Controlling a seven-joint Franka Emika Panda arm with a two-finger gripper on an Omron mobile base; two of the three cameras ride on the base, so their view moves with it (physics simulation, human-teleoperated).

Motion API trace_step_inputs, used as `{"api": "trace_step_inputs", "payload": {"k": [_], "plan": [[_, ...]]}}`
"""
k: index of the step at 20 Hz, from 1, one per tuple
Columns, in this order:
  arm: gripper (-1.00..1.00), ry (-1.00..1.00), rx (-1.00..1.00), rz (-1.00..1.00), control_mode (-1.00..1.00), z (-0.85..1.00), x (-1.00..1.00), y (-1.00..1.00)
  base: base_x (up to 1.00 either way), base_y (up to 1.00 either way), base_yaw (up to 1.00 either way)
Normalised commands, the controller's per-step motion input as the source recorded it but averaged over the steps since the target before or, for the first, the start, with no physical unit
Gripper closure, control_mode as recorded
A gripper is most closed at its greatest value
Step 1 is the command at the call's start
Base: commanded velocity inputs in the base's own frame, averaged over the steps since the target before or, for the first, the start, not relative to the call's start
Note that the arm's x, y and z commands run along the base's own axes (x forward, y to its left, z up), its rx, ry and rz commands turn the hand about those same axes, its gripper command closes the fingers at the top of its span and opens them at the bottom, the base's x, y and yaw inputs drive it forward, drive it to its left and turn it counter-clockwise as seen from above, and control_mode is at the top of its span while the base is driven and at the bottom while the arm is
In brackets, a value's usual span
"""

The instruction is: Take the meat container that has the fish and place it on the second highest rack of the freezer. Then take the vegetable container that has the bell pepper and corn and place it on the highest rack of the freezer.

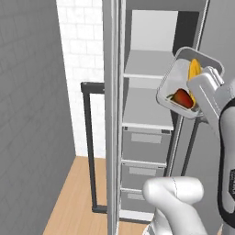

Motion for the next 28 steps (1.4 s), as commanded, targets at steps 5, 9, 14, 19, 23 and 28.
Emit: {"api": "trace_step_inputs", "payload": {"k": [5, 9, 14, 19, 23, 28], "plan": [[1.0, 0.02, -0.37, 0.03, -1.0, 0.11, 0.34, -0.21, 0.0, 0.0, 0.0], [1.0, -0.04, -0.18, 0.12, -1.0, 0.0, 0.14, -0.44, 0.0, 0.0, 0.0], [1.0, -0.2, -0.12, 0.03, -1.0, 0.0, 0.02, -0.31, 0.0, 0.0, 0.0], [1.0, -0.07, -0.1, -0.06, -1.0, 0.0, 0.38, -0.11, 0.0, 0.0, 0.0], [1.0, 0.04, 0.0, 0.0, -1.0, 0.0, 0.79, -0.12, 0.0, 0.0, 0.0], [1.0, 0.0, 0.0, 0.0, -1.0, 0.0, 0.74, -0.08, 0.0, 0.0, 0.0]]}}
